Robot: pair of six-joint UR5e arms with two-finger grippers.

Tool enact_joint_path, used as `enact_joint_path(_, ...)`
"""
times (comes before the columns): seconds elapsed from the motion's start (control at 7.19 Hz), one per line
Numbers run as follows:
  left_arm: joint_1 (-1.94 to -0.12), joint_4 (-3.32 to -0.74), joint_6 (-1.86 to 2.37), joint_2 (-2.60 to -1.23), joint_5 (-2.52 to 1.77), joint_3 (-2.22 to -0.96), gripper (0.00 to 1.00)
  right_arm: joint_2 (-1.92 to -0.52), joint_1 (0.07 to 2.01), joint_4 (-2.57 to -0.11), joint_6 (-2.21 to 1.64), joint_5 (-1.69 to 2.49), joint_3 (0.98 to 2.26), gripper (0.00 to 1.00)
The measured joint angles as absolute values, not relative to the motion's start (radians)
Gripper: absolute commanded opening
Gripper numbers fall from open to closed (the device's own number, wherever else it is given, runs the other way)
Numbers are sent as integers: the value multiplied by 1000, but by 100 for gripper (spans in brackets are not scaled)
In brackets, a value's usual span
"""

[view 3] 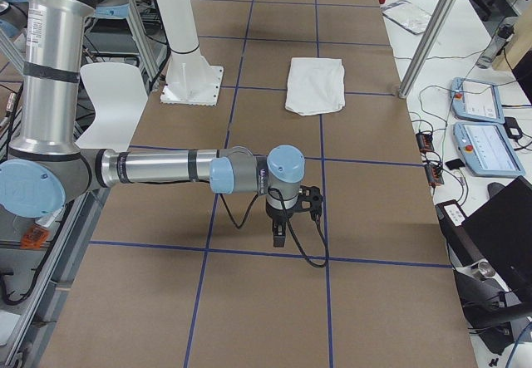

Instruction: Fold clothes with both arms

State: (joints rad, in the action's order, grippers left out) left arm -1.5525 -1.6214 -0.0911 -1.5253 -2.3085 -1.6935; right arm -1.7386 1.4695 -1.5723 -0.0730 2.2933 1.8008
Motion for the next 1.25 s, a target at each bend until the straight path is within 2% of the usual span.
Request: enact_joint_path(1.25, -1552, -1620, -89, -1510, -2309, -1709, 100, -1747, 1480, -1572, -74, 2292, 1804, 100)
